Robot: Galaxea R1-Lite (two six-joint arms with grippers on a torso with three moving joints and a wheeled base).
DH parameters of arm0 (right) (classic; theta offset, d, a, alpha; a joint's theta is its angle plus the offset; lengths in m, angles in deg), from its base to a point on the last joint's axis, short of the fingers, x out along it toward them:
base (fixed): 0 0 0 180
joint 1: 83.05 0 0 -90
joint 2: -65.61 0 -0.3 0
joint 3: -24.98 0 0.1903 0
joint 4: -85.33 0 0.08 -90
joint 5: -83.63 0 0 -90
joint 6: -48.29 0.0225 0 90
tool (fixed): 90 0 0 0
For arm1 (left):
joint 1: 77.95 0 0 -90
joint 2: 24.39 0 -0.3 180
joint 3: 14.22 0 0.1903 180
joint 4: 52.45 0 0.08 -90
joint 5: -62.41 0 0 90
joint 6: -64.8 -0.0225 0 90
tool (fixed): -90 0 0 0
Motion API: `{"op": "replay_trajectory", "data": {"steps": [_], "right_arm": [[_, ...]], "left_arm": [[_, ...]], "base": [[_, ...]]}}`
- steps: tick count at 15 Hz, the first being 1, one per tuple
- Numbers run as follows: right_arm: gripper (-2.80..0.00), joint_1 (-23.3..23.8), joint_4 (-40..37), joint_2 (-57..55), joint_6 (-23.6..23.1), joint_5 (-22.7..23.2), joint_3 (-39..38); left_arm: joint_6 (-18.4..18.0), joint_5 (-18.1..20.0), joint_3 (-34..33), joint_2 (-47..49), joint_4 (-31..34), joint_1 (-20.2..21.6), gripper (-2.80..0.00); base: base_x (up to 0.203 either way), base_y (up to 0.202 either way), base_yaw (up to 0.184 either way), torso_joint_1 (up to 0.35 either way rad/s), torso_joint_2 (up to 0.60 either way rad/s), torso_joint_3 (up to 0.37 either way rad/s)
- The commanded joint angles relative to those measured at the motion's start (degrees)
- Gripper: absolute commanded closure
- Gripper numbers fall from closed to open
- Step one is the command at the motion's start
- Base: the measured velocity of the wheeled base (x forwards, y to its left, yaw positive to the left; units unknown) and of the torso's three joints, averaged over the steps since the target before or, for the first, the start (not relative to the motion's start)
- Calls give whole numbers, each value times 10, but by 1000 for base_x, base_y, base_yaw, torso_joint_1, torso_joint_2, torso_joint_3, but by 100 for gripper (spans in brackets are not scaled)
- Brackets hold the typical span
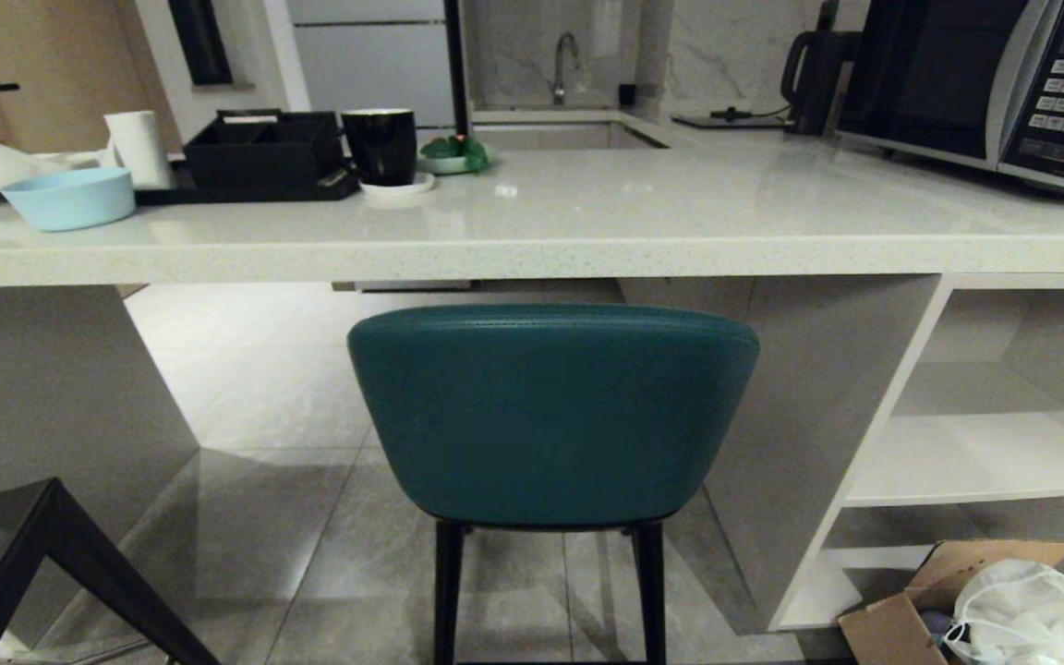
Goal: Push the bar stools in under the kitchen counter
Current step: Pull the blue chair out from under the dining table
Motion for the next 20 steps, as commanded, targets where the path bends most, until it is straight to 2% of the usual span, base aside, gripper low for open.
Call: {"op": "replay_trajectory", "data": {"steps": [1,3,5,6,9,11,15,17,20], "right_arm": [[0,0,30,-147,5,6,32],[0,0,83,-249,16,10,54],[0,-1,121,-332,26,13,74],[0,-8,134,-363,33,16,82],[0,-73,173,-418,75,20,90],[0,-87,194,-461,93,21,90],[0,-129,309,-557,124,18,89],[0,-149,317,-585,137,17,96],[0,-153,355,-642,140,16,99]], "left_arm": [[6,2,15,183,-91,-8,0],[10,2,20,294,-183,-10,0],[12,4,24,376,-242,-14,0],[14,4,25,409,-257,-20,0],[36,5,30,497,-287,-42,0],[50,5,35,540,-323,-56,0],[53,3,37,609,-422,-71,0],[54,1,41,635,-433,-70,0],[58,-1,53,666,-437,-67,0]], "base": [[0,0,0,0,0,0],[0,0,0,0,0,0],[0,0,0,0,0,0],[0,0,0,0,0,0],[0,0,0,0,0,0],[0,0,0,0,0,0],[0,0,0,0,0,0],[0,0,0,0,0,0],[0,0,0,0,0,0]]}}
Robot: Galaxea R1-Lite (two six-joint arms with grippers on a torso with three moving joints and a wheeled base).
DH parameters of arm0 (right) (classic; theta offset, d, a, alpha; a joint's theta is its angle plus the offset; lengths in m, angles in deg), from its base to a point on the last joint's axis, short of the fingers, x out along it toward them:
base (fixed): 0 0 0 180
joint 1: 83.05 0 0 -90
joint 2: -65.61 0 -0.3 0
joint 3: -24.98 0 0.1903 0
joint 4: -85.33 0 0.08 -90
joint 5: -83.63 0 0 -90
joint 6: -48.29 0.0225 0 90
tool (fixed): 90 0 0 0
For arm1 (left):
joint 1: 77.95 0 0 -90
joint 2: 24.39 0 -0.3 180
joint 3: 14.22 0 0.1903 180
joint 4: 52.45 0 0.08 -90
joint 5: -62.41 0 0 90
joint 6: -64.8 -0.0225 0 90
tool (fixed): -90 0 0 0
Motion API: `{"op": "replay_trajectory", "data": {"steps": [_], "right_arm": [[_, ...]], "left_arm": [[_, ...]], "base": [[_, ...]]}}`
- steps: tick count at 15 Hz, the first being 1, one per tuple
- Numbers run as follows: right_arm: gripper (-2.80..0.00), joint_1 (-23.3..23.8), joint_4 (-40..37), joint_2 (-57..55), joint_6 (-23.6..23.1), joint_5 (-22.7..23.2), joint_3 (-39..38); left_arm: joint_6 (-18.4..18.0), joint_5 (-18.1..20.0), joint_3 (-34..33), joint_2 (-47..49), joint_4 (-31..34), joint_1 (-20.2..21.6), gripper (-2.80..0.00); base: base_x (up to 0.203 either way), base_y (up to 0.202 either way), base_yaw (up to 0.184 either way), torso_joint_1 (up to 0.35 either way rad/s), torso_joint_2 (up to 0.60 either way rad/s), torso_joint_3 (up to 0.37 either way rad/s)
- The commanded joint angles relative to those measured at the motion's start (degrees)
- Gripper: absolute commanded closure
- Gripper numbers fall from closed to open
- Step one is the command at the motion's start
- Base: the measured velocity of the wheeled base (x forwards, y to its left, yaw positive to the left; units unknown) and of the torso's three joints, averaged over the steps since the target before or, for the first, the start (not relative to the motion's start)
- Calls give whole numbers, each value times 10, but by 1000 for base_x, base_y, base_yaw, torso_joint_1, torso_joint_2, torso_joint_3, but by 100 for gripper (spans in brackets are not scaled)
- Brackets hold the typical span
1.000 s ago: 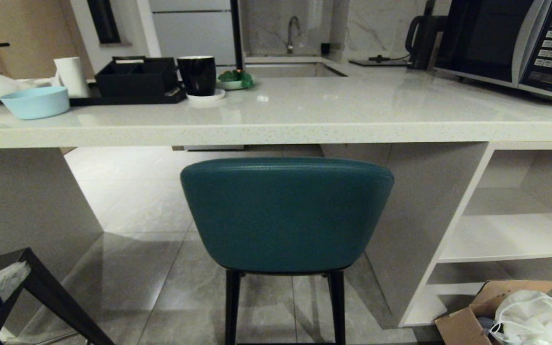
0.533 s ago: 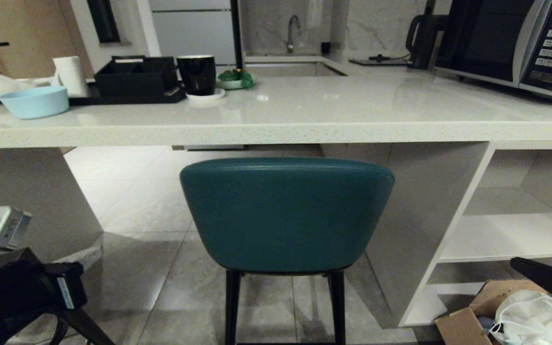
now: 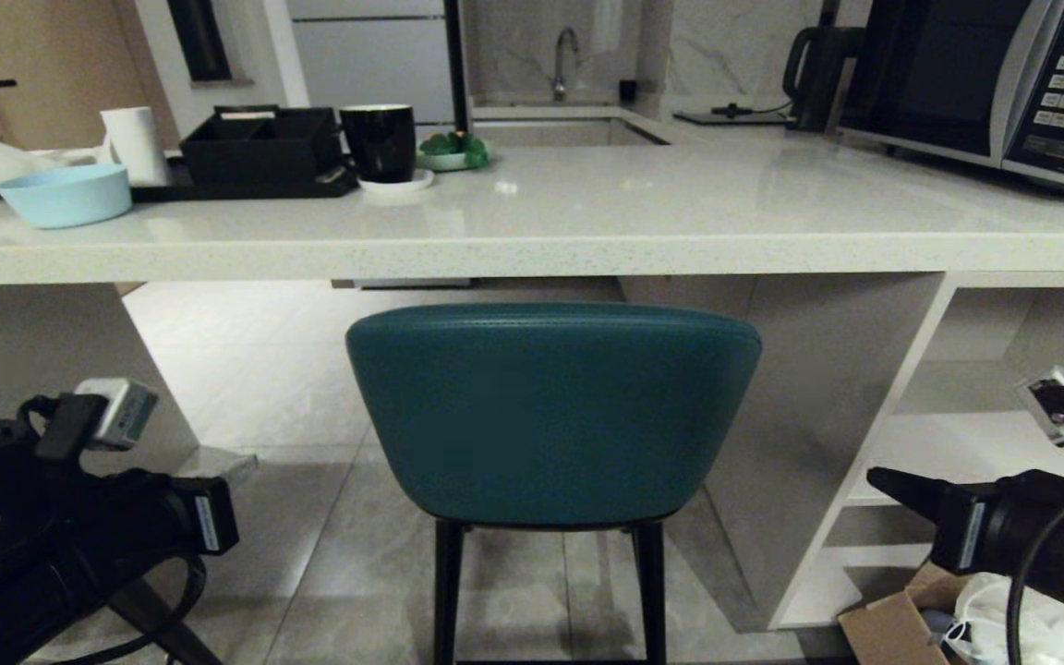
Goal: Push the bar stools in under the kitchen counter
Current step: Pull the blue chair out from under the dining table
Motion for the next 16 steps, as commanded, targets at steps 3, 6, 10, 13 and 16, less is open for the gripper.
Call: {"op": "replay_trajectory", "data": {"steps": [3,6,10,13,16], "right_arm": [[0,-4,80,-95,3,-18,2],[0,-10,82,-118,17,-17,4],[0,-12,92,-139,19,-27,17],[-280,-13,94,-143,19,-27,17],[-280,-12,131,-157,20,-25,13]], "left_arm": [[10,0,17,38,-4,1,0],[10,0,29,39,-4,2,0],[13,0,29,64,-5,-2,-280],[19,0,23,72,-25,0,-280],[23,6,1,74,-56,1,-280]], "base": [[0,0,0,0,0,0],[0,0,0,0,0,0],[0,0,0,0,0,0],[0,0,0,0,0,0],[0,0,0,0,0,0]]}}
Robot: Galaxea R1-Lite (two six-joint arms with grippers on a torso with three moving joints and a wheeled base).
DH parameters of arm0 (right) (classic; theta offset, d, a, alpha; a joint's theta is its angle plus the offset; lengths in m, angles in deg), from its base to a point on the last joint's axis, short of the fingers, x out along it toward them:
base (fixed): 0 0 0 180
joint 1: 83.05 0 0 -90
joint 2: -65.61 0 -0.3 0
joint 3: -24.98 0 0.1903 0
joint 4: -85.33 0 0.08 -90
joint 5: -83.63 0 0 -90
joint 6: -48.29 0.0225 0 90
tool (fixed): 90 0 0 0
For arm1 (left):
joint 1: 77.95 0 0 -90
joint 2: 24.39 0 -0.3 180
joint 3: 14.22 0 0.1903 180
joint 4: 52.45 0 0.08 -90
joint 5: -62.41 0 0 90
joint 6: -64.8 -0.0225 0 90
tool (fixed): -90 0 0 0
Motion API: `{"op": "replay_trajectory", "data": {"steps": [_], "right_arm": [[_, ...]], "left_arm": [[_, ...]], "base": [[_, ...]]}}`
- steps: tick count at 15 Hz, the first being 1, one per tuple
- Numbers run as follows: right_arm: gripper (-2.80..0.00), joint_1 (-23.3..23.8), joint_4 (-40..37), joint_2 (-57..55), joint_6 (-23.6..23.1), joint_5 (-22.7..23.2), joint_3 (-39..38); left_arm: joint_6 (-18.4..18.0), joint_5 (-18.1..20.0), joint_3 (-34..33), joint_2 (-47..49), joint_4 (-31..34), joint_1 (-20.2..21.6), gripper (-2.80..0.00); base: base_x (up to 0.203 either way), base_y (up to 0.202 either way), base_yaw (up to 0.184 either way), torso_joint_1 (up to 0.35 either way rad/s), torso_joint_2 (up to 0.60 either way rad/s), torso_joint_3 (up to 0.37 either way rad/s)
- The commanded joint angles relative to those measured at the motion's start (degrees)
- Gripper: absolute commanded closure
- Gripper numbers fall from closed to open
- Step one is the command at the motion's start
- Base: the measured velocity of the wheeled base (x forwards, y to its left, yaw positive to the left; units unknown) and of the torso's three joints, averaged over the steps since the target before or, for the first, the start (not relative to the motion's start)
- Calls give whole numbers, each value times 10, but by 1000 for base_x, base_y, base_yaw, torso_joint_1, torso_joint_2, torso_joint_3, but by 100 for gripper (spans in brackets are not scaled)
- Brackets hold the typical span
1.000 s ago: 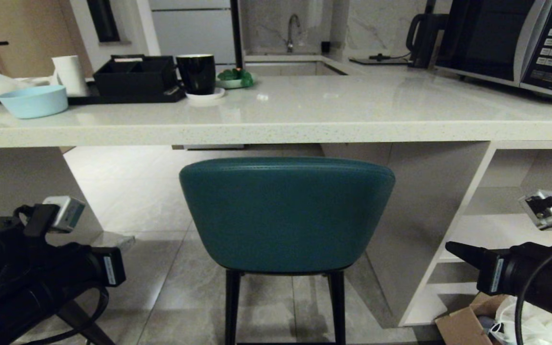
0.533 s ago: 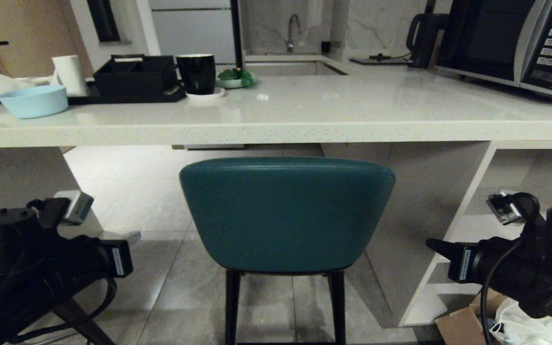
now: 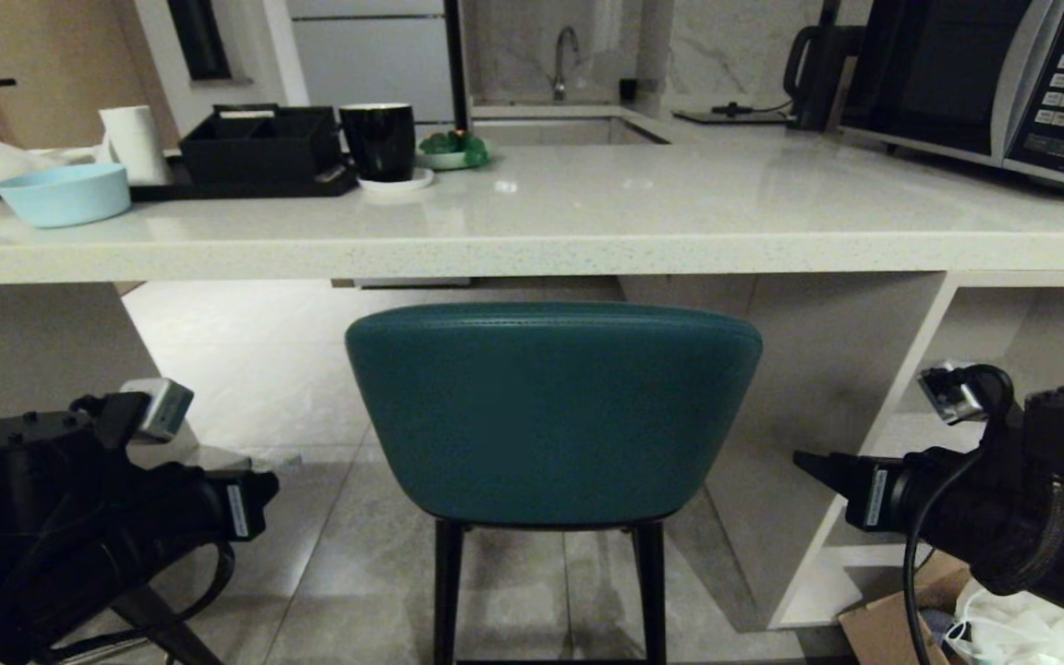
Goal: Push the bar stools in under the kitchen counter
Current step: Pull the blue chair out from under the dining table
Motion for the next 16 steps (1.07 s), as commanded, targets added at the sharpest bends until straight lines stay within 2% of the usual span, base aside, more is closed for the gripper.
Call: {"op": "replay_trajectory", "data": {"steps": [1,7,8,10,12,14,16], "right_arm": [[-280,0,33,-25,0,1,-3],[-280,3,236,-125,-2,15,-28],[-280,11,262,-134,-2,38,-32],[-280,42,279,-140,-11,109,-36],[-280,81,295,-140,-24,201,-37],[-280,115,313,-145,-37,284,-37],[-280,127,319,-156,-55,329,-36]], "left_arm": [[3,3,-13,16,-39,0,-280],[-1,39,-19,154,-300,18,-280],[-2,77,-24,160,-328,26,-280],[-1,161,-27,175,-343,50,-280],[-3,210,-27,199,-345,67,-280],[-6,240,-26,204,-345,71,-280],[-7,249,-23,204,-345,66,-280]], "base": [[0,0,0,0,0,0],[0,0,0,0,0,0],[0,0,0,0,0,0],[0,0,0,0,0,0],[0,0,0,0,0,0],[0,0,0,0,0,0],[0,0,0,0,0,0]]}}
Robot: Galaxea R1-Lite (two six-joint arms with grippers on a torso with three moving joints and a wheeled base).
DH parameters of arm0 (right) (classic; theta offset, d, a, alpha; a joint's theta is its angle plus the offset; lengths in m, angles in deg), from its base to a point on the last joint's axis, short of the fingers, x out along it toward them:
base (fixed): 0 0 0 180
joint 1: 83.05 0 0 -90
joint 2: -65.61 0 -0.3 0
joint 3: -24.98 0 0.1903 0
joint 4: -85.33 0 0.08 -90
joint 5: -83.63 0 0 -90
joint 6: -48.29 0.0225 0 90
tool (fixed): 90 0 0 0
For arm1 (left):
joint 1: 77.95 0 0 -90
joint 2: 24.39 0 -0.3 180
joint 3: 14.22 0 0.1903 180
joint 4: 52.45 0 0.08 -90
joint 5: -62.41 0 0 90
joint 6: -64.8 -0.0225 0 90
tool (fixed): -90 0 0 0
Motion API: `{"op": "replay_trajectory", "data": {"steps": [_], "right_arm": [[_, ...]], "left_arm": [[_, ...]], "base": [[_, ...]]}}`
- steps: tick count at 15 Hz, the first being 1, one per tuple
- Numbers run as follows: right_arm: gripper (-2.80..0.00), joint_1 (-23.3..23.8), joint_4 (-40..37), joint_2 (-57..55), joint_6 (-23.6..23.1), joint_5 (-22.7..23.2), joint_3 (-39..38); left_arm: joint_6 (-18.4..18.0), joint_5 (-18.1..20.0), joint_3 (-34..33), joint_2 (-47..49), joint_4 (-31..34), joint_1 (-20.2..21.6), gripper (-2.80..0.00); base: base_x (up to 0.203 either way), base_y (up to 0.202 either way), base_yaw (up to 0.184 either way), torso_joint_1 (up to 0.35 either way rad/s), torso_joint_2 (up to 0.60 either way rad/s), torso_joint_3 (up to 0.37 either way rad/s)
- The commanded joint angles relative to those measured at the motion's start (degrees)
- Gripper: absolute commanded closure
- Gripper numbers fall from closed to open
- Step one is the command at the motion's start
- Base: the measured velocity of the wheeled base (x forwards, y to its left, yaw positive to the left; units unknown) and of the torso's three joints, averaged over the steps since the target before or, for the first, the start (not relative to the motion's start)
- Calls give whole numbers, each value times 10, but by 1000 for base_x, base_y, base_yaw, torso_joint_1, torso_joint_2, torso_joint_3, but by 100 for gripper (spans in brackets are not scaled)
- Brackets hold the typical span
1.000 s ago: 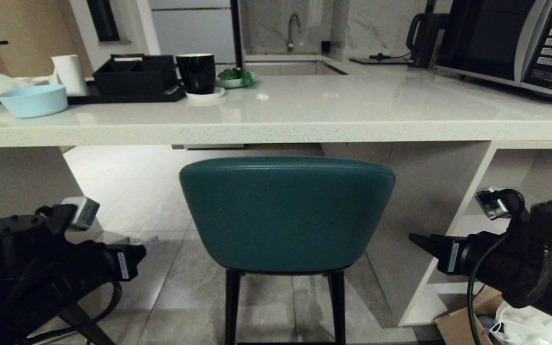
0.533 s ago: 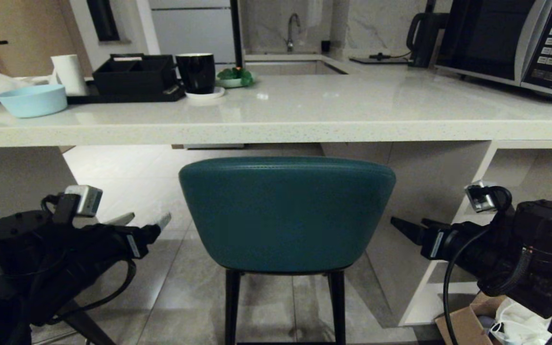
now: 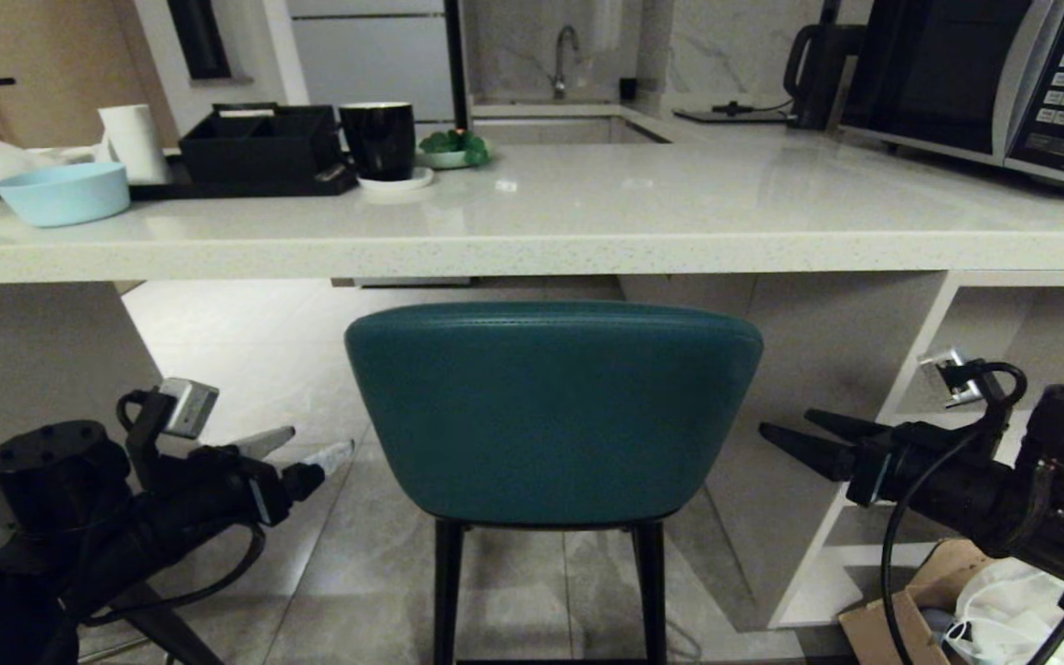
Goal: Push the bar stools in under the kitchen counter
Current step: Pull the blue chair out from under the dining table
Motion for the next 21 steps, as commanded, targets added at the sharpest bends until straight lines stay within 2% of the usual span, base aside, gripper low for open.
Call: {"op": "replay_trajectory", "data": {"steps": [1,2,6,10,13,18,21], "right_arm": [[-280,12,12,-15,-11,51,1],[-280,13,25,-24,-17,63,5],[-280,23,36,-37,-22,64,2],[-280,23,38,-49,-41,73,39],[-280,24,37,-57,-54,124,73],[-280,34,38,-59,-54,126,65],[-280,33,37,-62,-52,124,92]], "left_arm": [[-1,11,4,6,-5,-3,-280],[-4,19,9,8,-5,0,-280],[-12,22,17,13,-5,15,-280],[-11,44,51,14,-5,8,-280],[-11,58,68,11,-5,1,-280],[-12,62,30,5,-5,18,-280],[-13,67,49,8,-5,16,-280]], "base": [[0,0,0,0,0,0],[0,0,0,0,0,0],[0,0,0,0,0,0],[0,0,0,0,0,0],[0,0,0,0,0,0],[0,0,0,0,0,0],[0,0,0,0,0,0]]}}
